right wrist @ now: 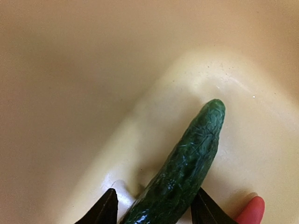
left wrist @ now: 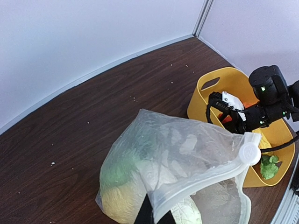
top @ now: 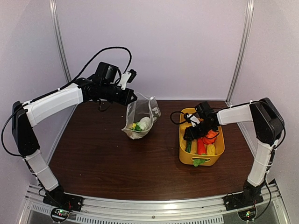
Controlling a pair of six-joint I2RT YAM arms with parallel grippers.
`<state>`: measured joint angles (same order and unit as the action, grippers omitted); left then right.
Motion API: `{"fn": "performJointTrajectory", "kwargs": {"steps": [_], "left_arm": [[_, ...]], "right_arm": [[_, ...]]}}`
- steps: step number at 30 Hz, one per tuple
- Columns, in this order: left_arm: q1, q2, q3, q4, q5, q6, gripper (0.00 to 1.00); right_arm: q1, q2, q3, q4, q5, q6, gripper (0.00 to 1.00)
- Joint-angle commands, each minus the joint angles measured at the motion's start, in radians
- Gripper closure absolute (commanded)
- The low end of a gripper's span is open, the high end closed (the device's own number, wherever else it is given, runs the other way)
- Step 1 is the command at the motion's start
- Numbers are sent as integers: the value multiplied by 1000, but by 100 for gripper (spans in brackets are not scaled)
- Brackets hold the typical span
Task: Place the food in the zip-top bag and seal the zipper
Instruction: Pick up the fake vegetable from the bin.
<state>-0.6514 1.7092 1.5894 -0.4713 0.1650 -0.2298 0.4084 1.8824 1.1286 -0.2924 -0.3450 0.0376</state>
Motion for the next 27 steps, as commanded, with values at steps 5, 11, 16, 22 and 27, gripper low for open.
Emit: {"fn": "performJointTrajectory", "kwargs": {"steps": [5,11,16,22,27], "left_arm": [[11,-43,-3,48,22,-6,100],[10,-51,-5,43,16,-1,100],[10,-51,-6,50,21,-1,100],[12,-47,-6,54,47,-3,100],[12,-37,-11,69,111,4,100]], "right_arm": [[2,14,41,-58,-71,10,56],[-3,-24,65,-85,-100,15,67],[-29,-139,82,-84,-158,30,73],[-32,-271,87,-101,-162,5,74],[-33,-361,105,-112,-219,-86,76]]}}
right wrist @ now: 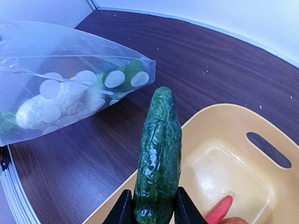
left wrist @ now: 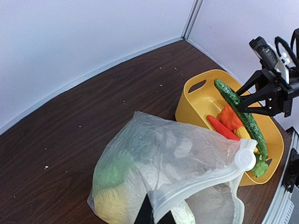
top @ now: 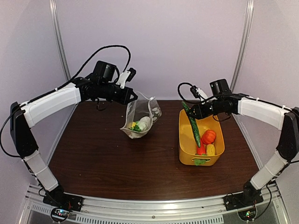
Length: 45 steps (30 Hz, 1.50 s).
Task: Place the food in the zip-top bag and seal the zipper
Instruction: Pick up the fake vegetable from the bin, then place the fake vegetable in the zipper food storage bag.
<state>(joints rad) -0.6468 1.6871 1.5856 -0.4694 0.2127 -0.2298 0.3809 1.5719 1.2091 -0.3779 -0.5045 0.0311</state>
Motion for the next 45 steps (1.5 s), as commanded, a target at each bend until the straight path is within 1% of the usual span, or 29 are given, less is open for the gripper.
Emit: {"fn": "performJointTrajectory", "kwargs": {"steps": [1,7,11,15,18,22,24,28,31,34,37,43,45], "left_arm": [[7,-9,-7,72,76,4,100],[9,2,-8,63,89,15,100],[9,8,-5,70,119,9,100],[18,31,11,70,139,20,100],[45,47,18,67,211,-12,100],[55,46,12,68,269,-25,100],[55,46,11,68,289,-27,100],[55,48,10,69,303,-31,100],[55,53,15,63,323,-29,100],[55,54,22,63,365,-32,100],[56,55,26,60,410,-29,100],[83,65,40,70,552,-56,100],[88,63,42,70,563,-60,100]], "right_arm": [[-5,-66,37,-30,-65,-94,76],[0,-146,133,1,-90,-148,75],[26,-146,223,24,-105,-163,75],[71,-105,326,53,-123,-137,75],[148,-63,417,44,-118,-134,75],[249,11,562,-33,-95,-218,75],[286,51,624,-46,-79,-252,75],[351,133,744,-47,-57,-267,75],[415,179,825,-89,-16,-345,75],[469,211,879,-131,28,-423,75],[495,233,914,-157,17,-462,76],[542,258,980,-220,-1,-543,76],[566,270,996,-236,1,-576,76]]}}
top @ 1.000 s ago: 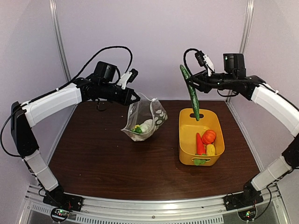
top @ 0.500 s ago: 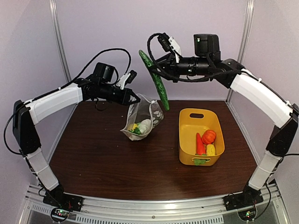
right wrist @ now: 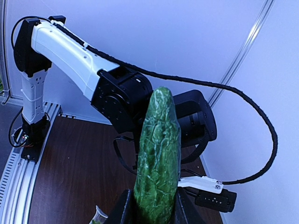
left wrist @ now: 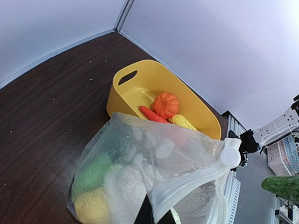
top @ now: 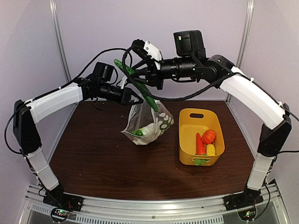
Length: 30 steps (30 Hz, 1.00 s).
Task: Place the food in the zip-top bag and seal the zipper
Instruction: Place the fake vegetable in the zipper food storage bag.
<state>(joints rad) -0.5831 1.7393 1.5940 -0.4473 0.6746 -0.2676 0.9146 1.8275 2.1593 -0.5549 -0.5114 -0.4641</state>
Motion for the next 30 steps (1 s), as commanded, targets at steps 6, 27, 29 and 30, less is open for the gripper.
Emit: {"fn": "performJointTrajectory", "kwargs": {"steps": [6,27,29,30], "left_arm": [[26,8,40,40,147,-18,100],[27,-27,36,29,195,-5,100],[26,-33,35,26,190,1,100],[26,-34,35,24,188,3,100]], "right_arm": [[103,99,150,-122,71,-191,74],[188,175,93,-202,339,-507,76],[186,158,43,-194,369,-525,74],[184,149,16,-185,381,-530,74]]}}
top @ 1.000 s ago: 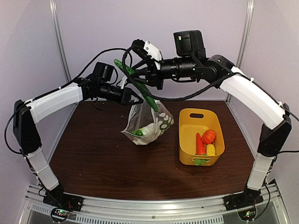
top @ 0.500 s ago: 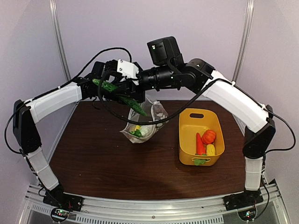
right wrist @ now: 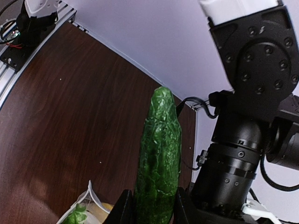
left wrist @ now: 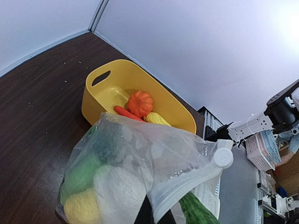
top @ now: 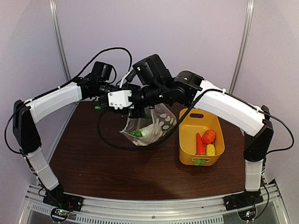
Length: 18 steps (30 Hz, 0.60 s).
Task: Place the food in the zip-top bag and seal the zipper
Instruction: Place the fake vegetable in the zipper food storage bag.
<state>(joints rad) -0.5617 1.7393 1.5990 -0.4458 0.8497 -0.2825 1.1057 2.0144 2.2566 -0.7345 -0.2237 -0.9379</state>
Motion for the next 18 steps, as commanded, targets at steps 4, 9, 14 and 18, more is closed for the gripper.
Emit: {"fn": "performJointTrajectory", "kwargs": {"steps": [4,9,14,18], "left_arm": [[5,-35,31,21,7,15,100],[6,-40,30,16,-8,23,100],[7,-37,32,13,-13,23,100],[6,-34,32,12,-13,21,100]], "right_arm": [[-10,-69,-158,9,118,-67,74],[-27,-108,-219,19,140,-61,74],[-46,-143,-247,18,162,-66,74],[-66,-156,-242,17,134,-42,72]]}}
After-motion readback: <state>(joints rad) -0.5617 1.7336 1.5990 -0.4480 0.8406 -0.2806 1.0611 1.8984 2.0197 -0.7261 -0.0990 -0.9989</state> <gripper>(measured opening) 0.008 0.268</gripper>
